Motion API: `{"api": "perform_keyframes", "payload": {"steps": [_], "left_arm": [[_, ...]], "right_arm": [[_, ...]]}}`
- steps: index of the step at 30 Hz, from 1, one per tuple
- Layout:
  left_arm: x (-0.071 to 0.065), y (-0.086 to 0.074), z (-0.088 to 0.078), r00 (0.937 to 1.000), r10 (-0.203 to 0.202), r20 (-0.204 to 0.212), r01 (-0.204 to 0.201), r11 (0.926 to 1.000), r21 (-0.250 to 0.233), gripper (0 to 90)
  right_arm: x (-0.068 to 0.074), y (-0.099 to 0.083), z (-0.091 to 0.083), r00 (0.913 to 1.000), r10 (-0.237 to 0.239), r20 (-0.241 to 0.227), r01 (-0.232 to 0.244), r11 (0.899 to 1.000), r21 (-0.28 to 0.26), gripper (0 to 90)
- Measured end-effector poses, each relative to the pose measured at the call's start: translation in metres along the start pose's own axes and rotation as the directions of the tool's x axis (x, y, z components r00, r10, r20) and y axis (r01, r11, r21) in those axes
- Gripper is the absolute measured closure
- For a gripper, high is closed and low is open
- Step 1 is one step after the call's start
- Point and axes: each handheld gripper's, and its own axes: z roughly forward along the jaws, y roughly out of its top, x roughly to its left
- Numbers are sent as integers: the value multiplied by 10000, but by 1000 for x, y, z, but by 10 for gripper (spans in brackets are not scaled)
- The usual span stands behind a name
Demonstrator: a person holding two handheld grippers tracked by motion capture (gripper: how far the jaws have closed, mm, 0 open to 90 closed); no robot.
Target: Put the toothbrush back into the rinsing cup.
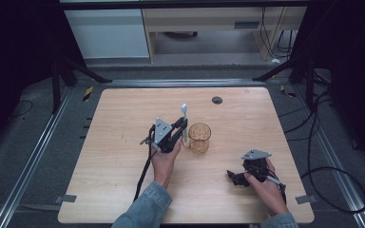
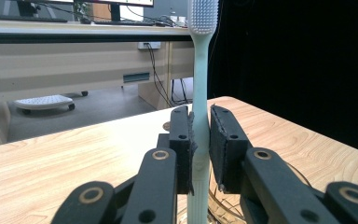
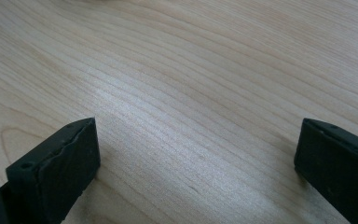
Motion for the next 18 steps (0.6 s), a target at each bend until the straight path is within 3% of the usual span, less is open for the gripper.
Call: {"api": "perform_keyframes", "payload": {"steps": [18], "left_arm": [[0,-11,-2,10000,-79,-51,80,10000,56,788]], "right_arm": [[0,0,0,10000,6,5,-6,10000,-2,4]]}}
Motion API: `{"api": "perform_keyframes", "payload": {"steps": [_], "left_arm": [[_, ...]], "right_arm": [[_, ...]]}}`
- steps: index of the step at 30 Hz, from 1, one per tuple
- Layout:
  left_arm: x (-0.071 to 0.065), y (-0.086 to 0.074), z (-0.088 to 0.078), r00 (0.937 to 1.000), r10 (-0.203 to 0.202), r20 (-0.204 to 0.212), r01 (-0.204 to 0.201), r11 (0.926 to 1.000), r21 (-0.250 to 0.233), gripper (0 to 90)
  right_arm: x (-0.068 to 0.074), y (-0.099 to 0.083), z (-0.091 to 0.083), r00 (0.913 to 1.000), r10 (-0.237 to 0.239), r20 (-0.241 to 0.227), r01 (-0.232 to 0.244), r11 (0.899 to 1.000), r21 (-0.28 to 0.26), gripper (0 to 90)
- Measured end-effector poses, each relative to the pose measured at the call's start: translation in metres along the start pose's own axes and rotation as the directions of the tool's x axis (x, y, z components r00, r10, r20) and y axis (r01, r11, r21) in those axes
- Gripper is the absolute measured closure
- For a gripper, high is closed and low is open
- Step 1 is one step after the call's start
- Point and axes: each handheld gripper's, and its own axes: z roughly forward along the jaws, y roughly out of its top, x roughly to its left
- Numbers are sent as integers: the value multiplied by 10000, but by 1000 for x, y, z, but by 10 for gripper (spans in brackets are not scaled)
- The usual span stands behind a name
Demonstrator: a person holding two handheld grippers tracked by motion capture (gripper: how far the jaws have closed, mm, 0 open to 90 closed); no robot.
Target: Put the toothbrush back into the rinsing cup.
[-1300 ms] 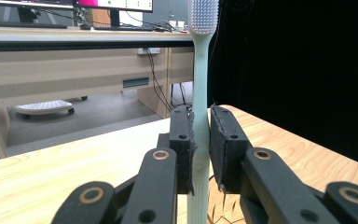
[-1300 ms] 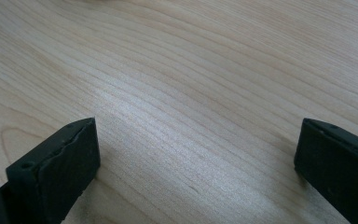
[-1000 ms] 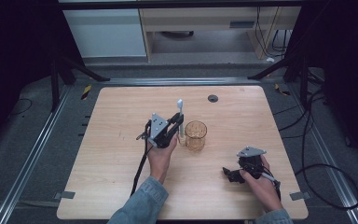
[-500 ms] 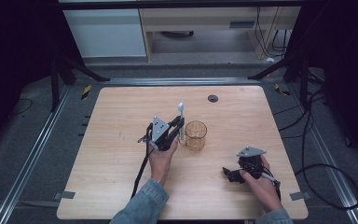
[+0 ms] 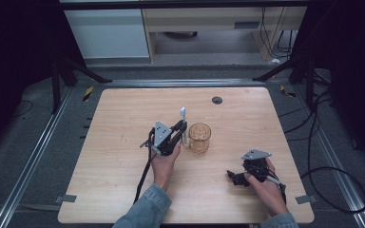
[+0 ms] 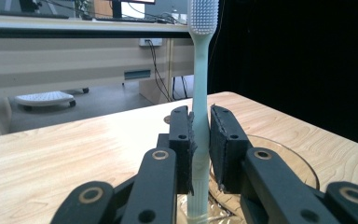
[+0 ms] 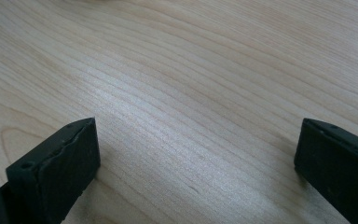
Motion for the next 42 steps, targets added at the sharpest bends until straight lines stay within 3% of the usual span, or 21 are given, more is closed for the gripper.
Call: {"api": "perform_keyframes", "payload": {"steps": [24,42], "left_arm": [[-2,-8,-1,9995,323,-11,-323,9989,354,786],[-1,-12,-1,9994,334,-93,-327,9975,619,785]], "right_arm": [[0,0,0,10000,-3,0,3,10000,0,4],[0,0,0,10000,9,2,-9,10000,2,4]]}}
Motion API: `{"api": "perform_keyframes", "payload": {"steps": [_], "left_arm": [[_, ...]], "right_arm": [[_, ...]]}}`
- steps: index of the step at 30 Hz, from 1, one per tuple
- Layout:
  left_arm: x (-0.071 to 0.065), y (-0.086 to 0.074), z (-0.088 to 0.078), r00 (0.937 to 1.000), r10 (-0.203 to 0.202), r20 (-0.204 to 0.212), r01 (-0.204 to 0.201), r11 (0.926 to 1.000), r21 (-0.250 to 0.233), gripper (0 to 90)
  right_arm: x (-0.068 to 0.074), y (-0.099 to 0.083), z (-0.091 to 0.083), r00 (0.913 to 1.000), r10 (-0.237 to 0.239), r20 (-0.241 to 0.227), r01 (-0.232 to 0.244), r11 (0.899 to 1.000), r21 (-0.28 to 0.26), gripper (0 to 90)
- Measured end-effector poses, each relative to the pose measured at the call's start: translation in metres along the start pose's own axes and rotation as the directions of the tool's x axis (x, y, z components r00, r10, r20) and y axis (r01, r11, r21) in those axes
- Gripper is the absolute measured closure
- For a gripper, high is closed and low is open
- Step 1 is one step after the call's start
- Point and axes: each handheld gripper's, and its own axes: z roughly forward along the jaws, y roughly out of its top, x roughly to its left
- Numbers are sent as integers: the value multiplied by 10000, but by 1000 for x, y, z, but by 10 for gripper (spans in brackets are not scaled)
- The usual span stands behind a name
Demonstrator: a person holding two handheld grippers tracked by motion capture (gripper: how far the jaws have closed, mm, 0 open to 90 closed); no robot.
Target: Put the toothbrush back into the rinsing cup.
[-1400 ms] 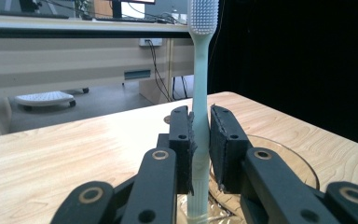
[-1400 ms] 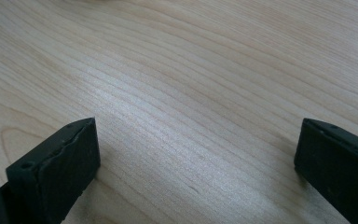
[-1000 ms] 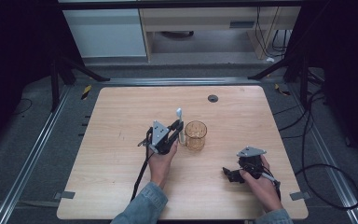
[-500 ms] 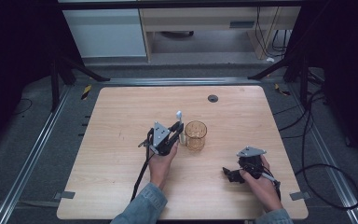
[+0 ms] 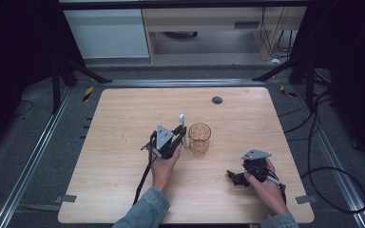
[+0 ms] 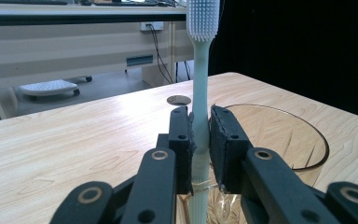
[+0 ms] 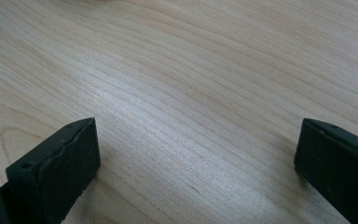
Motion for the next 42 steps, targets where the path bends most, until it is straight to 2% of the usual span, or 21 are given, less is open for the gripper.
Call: {"api": "perform_keyframes", "payload": {"steps": [35,42], "left_arm": [[3,1,-1,9996,-234,134,228,9987,455,766],[3,3,-2,9997,-157,168,146,9980,608,747]], "right_arm": [[0,0,0,10000,5,-3,-5,10000,0,4],[0,0,0,10000,21,-5,-21,10000,-3,4]]}}
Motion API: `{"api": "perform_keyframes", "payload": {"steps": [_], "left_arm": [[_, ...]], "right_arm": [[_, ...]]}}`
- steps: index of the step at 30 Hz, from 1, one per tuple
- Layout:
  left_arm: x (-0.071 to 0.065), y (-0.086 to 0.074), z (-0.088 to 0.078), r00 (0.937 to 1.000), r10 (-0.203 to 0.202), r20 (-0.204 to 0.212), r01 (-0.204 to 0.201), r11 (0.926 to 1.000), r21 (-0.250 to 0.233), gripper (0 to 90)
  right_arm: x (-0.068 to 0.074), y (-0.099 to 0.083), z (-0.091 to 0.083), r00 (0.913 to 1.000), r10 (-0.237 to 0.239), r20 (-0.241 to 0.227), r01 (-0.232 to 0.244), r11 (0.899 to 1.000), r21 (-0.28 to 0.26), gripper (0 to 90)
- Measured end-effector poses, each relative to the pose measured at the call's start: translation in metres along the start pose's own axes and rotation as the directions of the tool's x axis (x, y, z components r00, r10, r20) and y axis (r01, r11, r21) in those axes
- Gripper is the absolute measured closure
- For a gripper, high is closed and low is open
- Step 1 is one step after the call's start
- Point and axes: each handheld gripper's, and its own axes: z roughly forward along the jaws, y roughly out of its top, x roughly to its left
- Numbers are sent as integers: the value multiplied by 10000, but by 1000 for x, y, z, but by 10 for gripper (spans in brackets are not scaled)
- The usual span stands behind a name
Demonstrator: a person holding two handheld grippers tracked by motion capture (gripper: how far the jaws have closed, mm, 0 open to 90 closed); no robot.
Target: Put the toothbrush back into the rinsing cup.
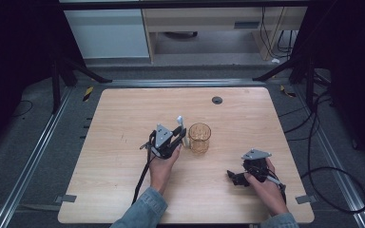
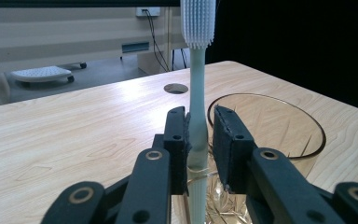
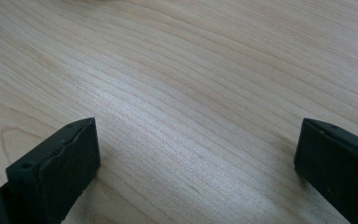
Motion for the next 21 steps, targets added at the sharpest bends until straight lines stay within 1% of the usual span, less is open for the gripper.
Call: {"api": "perform_keyframes", "payload": {"steps": [5,14,21], "left_arm": [[0,1,0,10000,-15,57,14,9999,121,715],[0,4,-4,9998,111,151,-115,9997,238,673],[0,6,-5,9995,210,216,-219,9989,415,603]], "right_arm": [[0,0,0,10000,-1,1,1,10000,1,4],[0,0,0,10000,-6,-1,6,10000,0,4],[0,0,0,10000,-6,1,6,10000,1,4]]}}
